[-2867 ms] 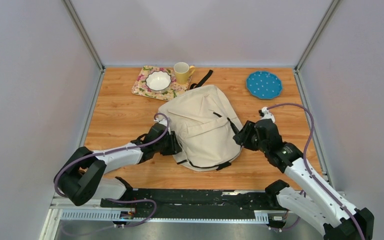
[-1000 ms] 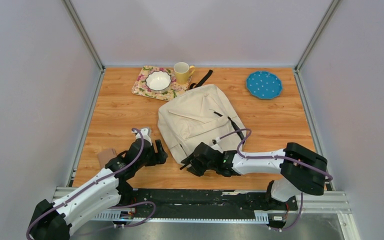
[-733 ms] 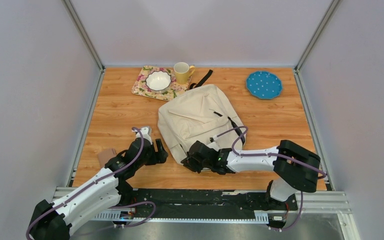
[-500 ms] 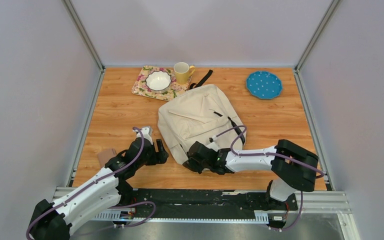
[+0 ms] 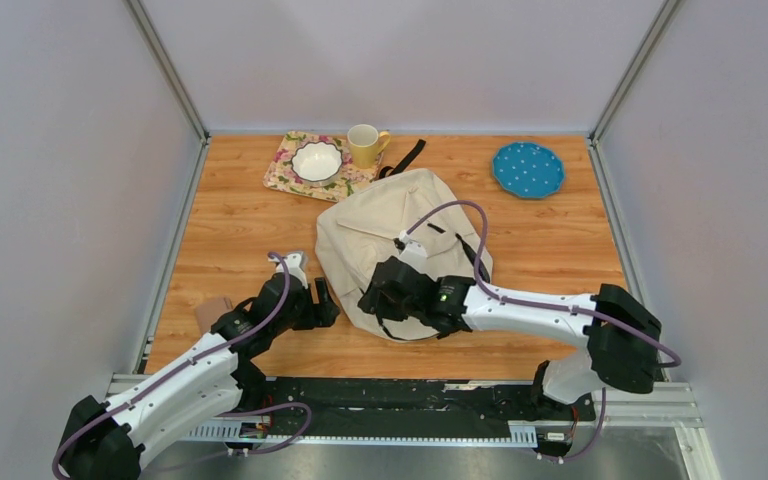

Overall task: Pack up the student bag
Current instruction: Zip the student bag at the center of the board.

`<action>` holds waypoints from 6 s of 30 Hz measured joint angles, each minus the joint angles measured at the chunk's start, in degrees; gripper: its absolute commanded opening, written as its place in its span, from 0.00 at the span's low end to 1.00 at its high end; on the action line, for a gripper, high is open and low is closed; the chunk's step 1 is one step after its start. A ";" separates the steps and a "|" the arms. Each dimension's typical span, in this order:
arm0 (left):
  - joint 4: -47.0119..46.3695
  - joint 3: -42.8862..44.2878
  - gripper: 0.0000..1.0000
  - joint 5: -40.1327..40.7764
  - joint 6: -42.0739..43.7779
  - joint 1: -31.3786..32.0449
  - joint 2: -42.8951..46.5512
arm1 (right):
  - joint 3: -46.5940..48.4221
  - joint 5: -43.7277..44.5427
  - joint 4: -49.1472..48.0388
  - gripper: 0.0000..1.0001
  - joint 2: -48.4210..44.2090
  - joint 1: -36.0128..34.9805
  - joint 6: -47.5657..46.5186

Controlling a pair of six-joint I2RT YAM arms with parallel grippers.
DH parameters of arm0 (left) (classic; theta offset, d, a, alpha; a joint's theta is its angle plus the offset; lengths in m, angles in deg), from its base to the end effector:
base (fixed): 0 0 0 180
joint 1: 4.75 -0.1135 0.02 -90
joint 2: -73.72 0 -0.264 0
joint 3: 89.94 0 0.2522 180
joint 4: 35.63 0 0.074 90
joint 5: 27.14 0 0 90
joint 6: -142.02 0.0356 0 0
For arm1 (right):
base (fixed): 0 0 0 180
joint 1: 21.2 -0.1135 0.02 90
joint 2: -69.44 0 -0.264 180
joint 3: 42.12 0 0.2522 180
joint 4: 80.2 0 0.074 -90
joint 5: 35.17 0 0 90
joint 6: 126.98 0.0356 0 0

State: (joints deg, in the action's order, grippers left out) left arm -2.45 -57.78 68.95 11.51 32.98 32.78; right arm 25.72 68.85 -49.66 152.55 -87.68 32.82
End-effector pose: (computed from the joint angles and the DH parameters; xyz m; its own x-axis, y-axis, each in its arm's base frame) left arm 0.1219 -0.0895 0.1748 -0.7568 -0.2311 -0.6114 0.0717 0.9004 -0.4291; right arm 0.1305 0.2783 0.2313 -0.8705 0.2817 -0.4037 -0.0154 0.8042 0.5942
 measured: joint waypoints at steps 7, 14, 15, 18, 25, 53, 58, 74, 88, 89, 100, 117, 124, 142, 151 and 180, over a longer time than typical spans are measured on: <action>-0.09 0.46 0.82 -1.16 -0.02 0.00 0.00 | 5.51 2.93 9.53 0.47 8.50 1.44 -11.21; -0.57 0.81 0.82 -1.75 0.00 0.00 -0.04 | 8.92 4.48 12.52 0.46 12.48 1.84 -16.79; -0.61 0.81 0.82 -1.77 0.00 0.00 -0.11 | 9.42 4.44 12.39 0.46 12.96 1.92 -17.27; -0.87 0.83 0.82 -2.03 0.00 0.00 -0.68 | 9.75 4.28 11.98 0.44 13.75 2.05 -18.14; -1.25 0.83 0.82 -2.62 0.00 0.00 -1.07 | 11.10 4.50 12.76 0.24 17.25 2.14 -18.78; -16.52 6.64 0.87 -16.26 -4.90 0.00 -19.69 | -4.20 6.03 4.52 0.00 -1.68 0.02 -15.52; -20.11 6.75 0.86 -21.20 -6.51 -0.02 -25.97 | -4.57 6.10 3.52 0.00 -1.68 -1.81 -15.37; -26.10 6.34 0.63 -25.90 -7.93 -0.24 -34.71 | -5.51 7.74 1.53 0.00 -1.90 -6.86 -16.52; -23.43 10.38 0.00 -28.35 -5.16 -0.11 -39.54 | -6.23 8.55 0.96 0.00 -2.12 -7.98 -19.19; -22.99 10.71 0.00 -28.57 -5.03 -0.11 -39.80 | -6.51 8.63 0.98 0.00 -2.12 -8.00 -19.17; -20.50 9.35 0.00 -26.77 -3.58 0.13 -33.46 | -8.68 10.99 2.54 0.00 -6.99 -6.36 -17.92; -11.34 11.82 0.00 -19.32 -1.64 1.68 -17.42 | -14.78 8.59 2.16 0.00 -21.92 -5.09 -13.62; -10.51 13.70 0.00 -19.04 -0.66 1.79 -15.78 | -13.90 12.04 5.73 0.00 -25.44 -5.07 -12.37; -6.82 19.63 0.00 -17.07 3.82 1.33 -13.22 | -3.39 14.16 12.87 0.00 -23.21 -2.01 -18.21; -1.92 15.80 0.00 -14.93 4.83 1.27 -10.32 | -18.01 9.79 13.09 0.00 -27.58 -3.34 -9.66; 5.75 15.82 0.69 -9.66 9.40 -4.59 -4.52 | -18.58 17.79 25.55 0.00 -34.42 -2.91 -7.65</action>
State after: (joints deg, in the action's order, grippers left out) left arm 3.30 -41.96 59.29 20.91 28.39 28.25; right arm 7.15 86.64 -24.11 118.13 -90.58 25.17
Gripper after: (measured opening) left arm 0.537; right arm 0.011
